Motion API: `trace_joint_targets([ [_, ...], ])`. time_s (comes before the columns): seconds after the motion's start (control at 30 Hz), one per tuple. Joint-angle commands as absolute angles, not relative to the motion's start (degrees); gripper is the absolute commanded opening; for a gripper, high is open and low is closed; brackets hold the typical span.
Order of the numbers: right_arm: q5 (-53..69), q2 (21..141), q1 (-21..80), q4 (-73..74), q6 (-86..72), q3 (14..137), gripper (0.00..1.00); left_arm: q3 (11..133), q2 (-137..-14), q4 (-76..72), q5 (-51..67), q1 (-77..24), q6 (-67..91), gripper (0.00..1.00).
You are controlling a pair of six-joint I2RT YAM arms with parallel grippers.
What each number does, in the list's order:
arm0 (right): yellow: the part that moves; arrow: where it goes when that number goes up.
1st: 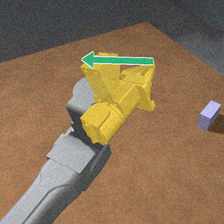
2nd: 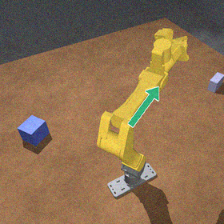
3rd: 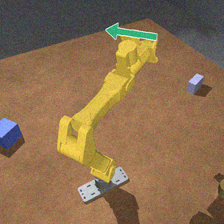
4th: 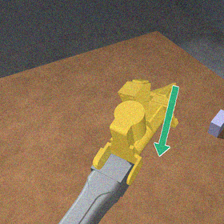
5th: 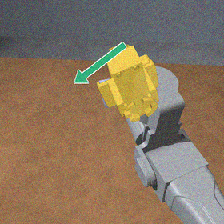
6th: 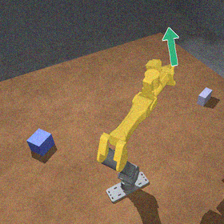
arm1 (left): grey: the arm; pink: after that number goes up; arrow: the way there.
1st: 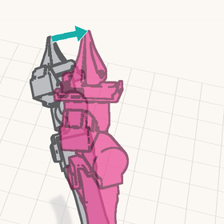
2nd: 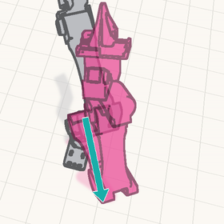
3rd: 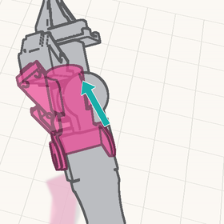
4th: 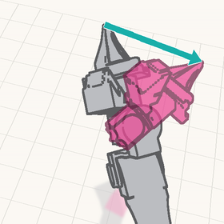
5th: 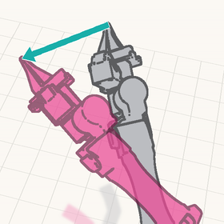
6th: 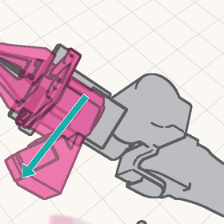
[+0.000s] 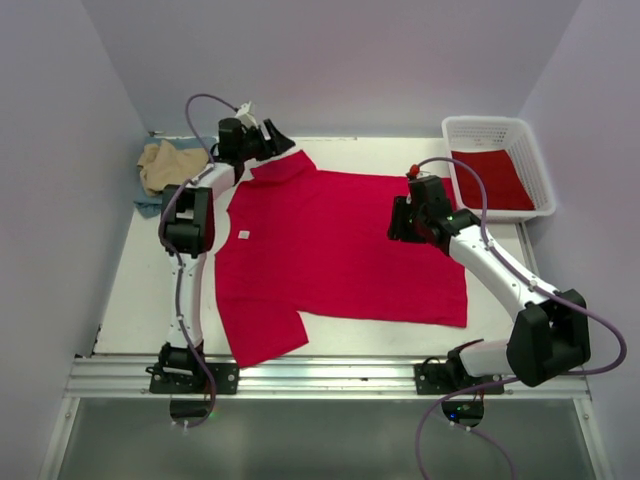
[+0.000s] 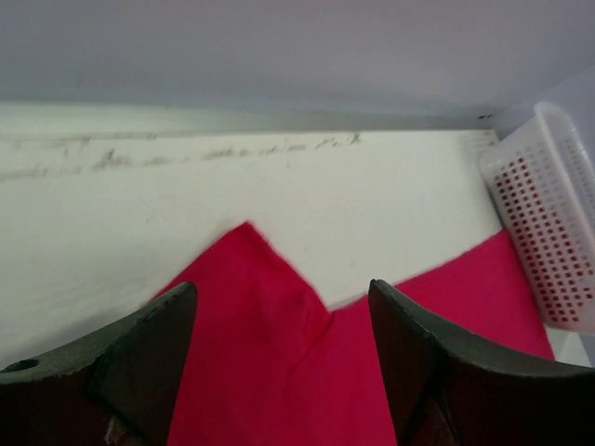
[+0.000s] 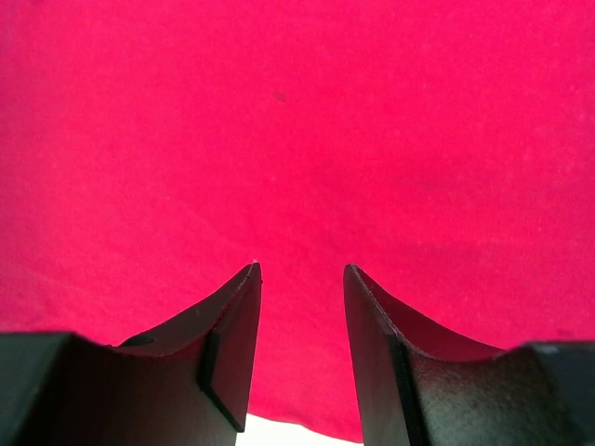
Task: Fold and stack the t-shirts
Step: Fold the tshirt
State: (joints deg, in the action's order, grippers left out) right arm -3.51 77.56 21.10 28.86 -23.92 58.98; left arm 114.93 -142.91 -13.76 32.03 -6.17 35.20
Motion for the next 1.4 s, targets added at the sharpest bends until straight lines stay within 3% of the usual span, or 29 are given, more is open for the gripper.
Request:
trace_joint_targets([
  [0.0,-3.61,76.90,21.27,27.60,-23.64,58.36,0.45,103.77,-136.78,-19.21,28.66,-5.62,31.30,0.78],
  [0.1,-3.16,77.34,21.27,27.60,-23.64,58.53,0.45,97.84,-131.14,-18.47,22.78,-5.62,29.27,0.79],
  [0.67,-2.55,77.96,21.27,26.46,-23.82,58.01,0.42,94.66,-127.44,-3.88,5.28,-3.78,30.49,0.79],
  [1.07,-2.46,78.13,21.27,26.63,-23.91,58.18,0.39,97.73,-132.36,4.83,4.83,-3.78,35.15,0.64],
  [1.37,-2.81,78.13,21.27,26.98,-23.73,58.27,0.38,97.64,-135.08,2.73,5.62,-3.69,37.44,0.54],
])
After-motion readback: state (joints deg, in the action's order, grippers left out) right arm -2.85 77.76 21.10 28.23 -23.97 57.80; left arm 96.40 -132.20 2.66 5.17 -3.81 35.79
